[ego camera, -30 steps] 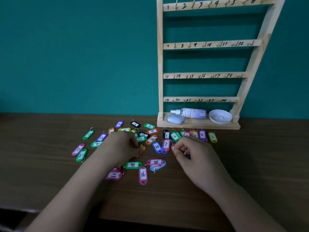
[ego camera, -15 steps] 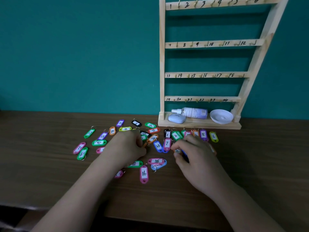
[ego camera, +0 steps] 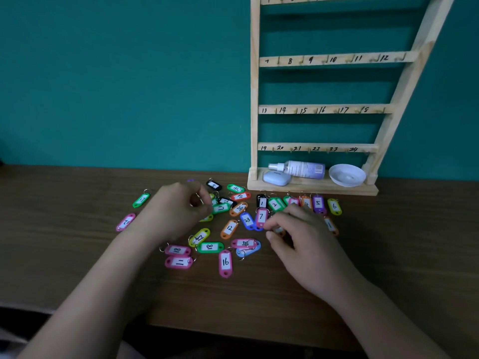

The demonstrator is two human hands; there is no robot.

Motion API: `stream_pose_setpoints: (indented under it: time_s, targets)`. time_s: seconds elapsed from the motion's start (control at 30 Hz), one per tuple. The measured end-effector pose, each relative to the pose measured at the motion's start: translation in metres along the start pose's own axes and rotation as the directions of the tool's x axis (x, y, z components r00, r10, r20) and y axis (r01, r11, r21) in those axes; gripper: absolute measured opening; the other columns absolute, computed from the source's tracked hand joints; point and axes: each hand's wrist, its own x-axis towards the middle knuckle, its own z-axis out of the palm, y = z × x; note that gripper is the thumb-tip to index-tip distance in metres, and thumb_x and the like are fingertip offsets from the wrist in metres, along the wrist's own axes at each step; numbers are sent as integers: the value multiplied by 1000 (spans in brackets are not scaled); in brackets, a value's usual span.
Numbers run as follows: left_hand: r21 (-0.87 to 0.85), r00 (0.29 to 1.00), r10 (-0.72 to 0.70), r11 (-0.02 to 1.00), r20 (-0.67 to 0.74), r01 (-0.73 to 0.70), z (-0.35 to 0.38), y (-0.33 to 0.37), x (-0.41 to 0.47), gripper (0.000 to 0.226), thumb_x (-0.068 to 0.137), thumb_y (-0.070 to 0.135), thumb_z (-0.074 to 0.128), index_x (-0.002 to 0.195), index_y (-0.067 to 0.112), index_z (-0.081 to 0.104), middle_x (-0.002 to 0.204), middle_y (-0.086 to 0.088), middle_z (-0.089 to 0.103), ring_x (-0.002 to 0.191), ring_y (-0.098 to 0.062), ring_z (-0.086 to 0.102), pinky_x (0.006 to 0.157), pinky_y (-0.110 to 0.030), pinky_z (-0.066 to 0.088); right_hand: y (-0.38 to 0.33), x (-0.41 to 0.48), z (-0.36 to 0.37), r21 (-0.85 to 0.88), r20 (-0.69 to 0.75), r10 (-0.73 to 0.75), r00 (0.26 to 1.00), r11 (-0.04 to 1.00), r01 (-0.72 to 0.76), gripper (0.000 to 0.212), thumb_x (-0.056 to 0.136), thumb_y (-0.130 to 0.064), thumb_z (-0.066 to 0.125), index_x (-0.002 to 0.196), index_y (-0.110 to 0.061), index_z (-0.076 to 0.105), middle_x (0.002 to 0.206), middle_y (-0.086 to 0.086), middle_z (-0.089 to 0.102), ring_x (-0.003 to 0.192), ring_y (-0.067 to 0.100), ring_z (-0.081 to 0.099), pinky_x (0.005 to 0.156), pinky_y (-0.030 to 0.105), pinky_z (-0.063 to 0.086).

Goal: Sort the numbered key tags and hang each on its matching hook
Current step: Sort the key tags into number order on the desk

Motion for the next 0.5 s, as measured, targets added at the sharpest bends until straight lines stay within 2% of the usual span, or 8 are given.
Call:
stream_pose_setpoints:
  time_s: [0.1,0.23,0.37,0.5]
  targets:
    - [-54,992,84,995,96,-79,-3,1,-10,11,85,38,81,85,43,72,85,25,71,77,2,67,61,-14,45,-5,-2,4,37,4,-52,999,998,52,9,101,-37,68,108,-33,72,105,-21,55,109,2,51,99,32,45]
    - [-117,946,215,975,243,-191,0,9,-22,18,82,38,89,92,39,74,92,20,73,85,3,66,69,-11,46,-7,-3,10,24,48,-97,994,995,96,21,99,-44,69,118,-34,73,110,-24,54,113,2,50,102,32,42]
    - [-83,899,234,972,371,-219,0,9,-26,27,78,46,90,99,44,73,96,21,68,89,4,64,70,-10,43,-8,-2,13,-22,116,-127,985,991,130,33,100,-47,67,132,-38,70,115,-26,51,116,1,45,105,33,39]
    - [-49,885,204,978,419,-203,-3,2,-27,31,78,41,92,101,43,71,100,20,67,94,2,63,77,-15,47,-6,-3,12,-33,127,-121,985,992,126,27,101,-44,68,127,-38,72,114,-25,53,116,1,46,104,31,38]
